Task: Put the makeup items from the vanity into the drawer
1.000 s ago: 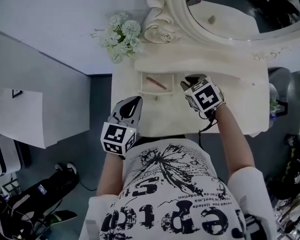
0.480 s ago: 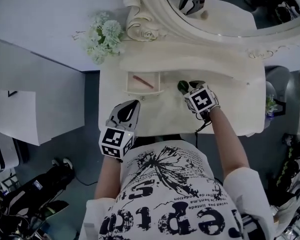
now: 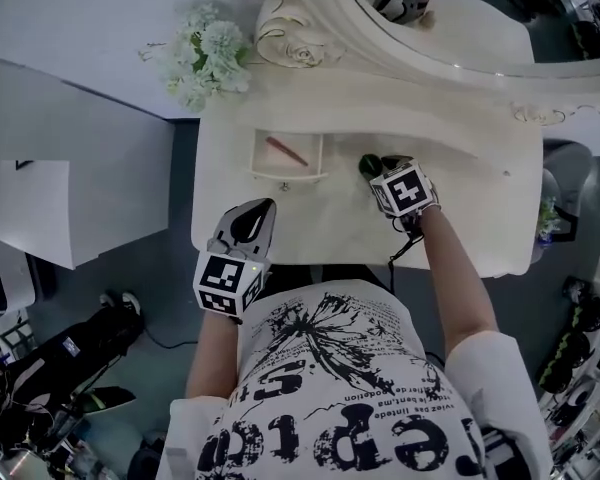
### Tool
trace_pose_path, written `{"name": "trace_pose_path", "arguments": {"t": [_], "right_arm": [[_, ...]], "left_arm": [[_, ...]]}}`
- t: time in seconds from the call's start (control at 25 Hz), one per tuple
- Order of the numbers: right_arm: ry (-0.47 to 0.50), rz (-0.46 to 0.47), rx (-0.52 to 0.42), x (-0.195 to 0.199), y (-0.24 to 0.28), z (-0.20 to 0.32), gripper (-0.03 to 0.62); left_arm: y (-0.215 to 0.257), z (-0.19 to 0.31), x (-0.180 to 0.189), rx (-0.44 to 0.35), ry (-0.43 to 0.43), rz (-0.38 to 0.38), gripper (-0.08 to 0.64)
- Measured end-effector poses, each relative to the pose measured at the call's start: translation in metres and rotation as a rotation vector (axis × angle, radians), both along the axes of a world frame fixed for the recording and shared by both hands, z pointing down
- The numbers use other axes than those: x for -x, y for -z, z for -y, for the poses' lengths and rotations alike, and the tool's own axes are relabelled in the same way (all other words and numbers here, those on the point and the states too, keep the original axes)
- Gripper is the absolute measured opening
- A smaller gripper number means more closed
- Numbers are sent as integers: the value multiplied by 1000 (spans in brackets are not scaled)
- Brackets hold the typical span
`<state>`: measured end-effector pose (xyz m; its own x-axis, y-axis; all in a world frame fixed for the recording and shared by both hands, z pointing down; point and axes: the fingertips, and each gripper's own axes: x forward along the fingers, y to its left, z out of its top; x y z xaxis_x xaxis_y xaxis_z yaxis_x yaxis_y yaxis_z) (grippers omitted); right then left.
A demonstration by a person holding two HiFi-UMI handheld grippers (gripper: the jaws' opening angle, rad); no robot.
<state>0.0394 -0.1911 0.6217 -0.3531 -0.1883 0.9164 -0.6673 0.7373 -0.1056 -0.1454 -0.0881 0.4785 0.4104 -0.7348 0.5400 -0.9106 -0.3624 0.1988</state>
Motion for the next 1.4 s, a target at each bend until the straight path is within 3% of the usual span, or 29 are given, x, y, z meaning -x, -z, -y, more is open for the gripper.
{"name": "trace_pose_path", "arguments": {"t": [0.16,0.24,0.6,0.76,1.12,1.4], "right_arm": [[7,10,-2,1,0,-3,172],[-12,28,19,5,-1,-8,49],[-22,29,11,6,6,-11,41],[-6,72,-26,19,31,-10,41],[83,193,-150,88,110,2,42],[189,184,-133,152,114,-2,43]], "left_arm": [[1,-1,-6,-2,0,2,5],[1,-3,-7,-3,-2,5,5],[4,-7,-2,-18,11,7,5],[7,-8,1,-33,13,1,5],[24,-7,27,-101,35,-12,5],[38,-11,66,-140,91,-15,5]]}}
